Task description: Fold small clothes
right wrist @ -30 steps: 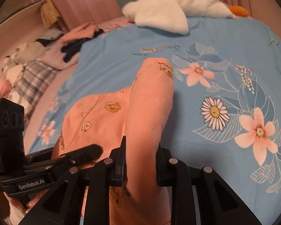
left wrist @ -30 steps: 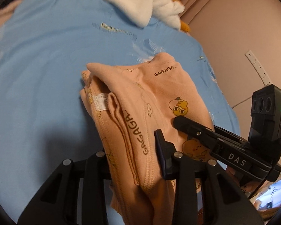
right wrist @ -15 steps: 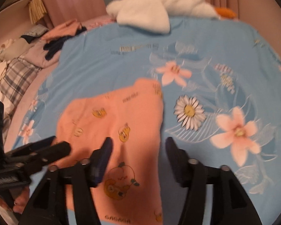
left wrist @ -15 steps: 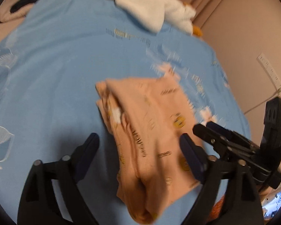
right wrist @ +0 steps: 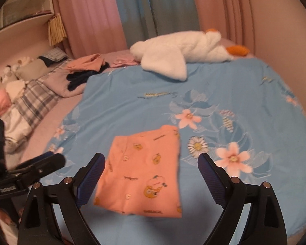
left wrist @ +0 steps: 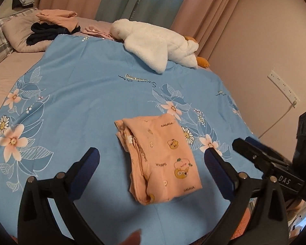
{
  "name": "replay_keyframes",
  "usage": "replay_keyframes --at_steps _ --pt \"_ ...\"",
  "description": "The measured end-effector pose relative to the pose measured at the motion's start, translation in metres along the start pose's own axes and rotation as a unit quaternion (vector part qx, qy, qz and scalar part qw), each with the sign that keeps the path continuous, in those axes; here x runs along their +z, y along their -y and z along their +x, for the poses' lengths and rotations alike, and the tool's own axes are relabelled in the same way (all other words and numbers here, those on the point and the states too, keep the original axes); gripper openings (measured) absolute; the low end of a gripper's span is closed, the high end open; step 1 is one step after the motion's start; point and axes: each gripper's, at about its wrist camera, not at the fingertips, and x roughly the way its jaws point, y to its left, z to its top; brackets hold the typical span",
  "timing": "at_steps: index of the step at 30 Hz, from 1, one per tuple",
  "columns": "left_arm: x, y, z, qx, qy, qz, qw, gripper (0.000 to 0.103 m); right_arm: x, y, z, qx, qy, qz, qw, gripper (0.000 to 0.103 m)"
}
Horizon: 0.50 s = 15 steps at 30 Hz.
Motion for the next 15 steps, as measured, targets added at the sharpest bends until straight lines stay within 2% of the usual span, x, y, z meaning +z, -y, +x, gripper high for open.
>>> replay_keyframes --at_steps 5,15 --pt "-0.012 0.001 -0.005 0.021 -0.002 0.003 0.9998 0.102 -0.009 -0.005 -0.001 -0.006 -0.007 -0.007 1.000 0.092" --pt "-0.028 0.003 -0.006 0.036 -0.014 0.006 0.9993 0.102 -0.023 -0.011 -0.003 -0.008 -0.016 -0.015 1.000 0.092"
